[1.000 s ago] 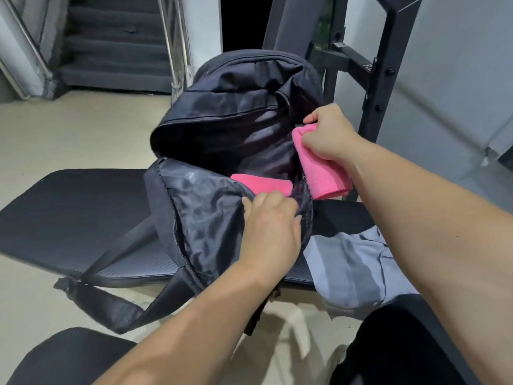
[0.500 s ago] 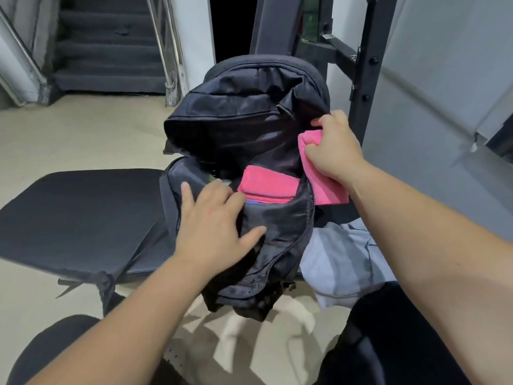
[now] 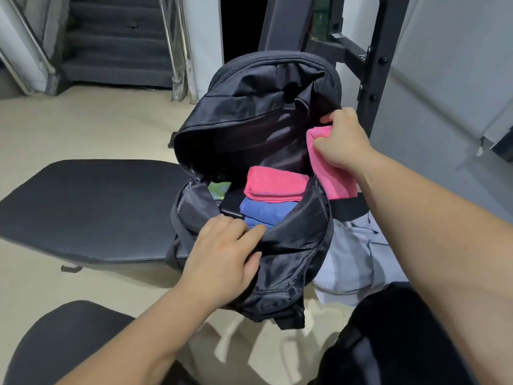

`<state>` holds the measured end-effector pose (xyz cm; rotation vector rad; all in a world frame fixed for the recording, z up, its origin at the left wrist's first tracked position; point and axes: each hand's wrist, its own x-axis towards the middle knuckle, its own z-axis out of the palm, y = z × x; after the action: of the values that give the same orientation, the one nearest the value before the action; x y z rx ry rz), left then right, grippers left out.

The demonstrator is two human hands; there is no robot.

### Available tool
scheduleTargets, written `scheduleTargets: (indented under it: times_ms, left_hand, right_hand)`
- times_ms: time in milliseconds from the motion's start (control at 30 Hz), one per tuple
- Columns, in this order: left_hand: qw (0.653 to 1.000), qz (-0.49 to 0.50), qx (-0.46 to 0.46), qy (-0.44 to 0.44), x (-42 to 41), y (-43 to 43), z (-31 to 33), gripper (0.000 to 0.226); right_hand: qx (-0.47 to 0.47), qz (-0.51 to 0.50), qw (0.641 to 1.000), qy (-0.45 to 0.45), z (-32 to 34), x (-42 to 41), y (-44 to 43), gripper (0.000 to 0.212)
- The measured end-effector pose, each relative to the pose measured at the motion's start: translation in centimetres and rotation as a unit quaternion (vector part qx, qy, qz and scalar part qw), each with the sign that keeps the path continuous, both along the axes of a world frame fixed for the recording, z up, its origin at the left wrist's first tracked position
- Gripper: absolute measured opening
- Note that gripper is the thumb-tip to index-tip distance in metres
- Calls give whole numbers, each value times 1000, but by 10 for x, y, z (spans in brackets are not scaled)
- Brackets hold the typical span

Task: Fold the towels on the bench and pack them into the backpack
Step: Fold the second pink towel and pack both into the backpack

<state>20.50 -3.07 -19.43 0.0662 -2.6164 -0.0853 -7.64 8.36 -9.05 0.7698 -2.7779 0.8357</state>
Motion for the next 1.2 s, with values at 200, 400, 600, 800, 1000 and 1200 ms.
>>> scheduleTargets:
  times_ms: [200,400,600,800,1000,1200]
  left_hand:
    - [999,41,19,2,2,-28,9,50]
    - [986,55,129,93,3,-50,18,48]
    - [975,185,116,47,-15,-85,41,90]
    - [969,199,131,-72,-19,-105,51,141]
    - [962,208,142,-108,-12,-107,41,156]
    - [961,212,136,-116,-12,-105,42,159]
  right_hand:
    - [-18,-10,999,41,3,26,30,37]
    - [65,200,956,207,-1,96,30,38]
    - [-15,293,947,135,23,108,-37,30]
    - [-6,249,961,-125,-27,95,-97,17]
    - [-79,124,969,-198,-68,90,-128,45]
    - [162,175,968,78,-69,113,-129,70]
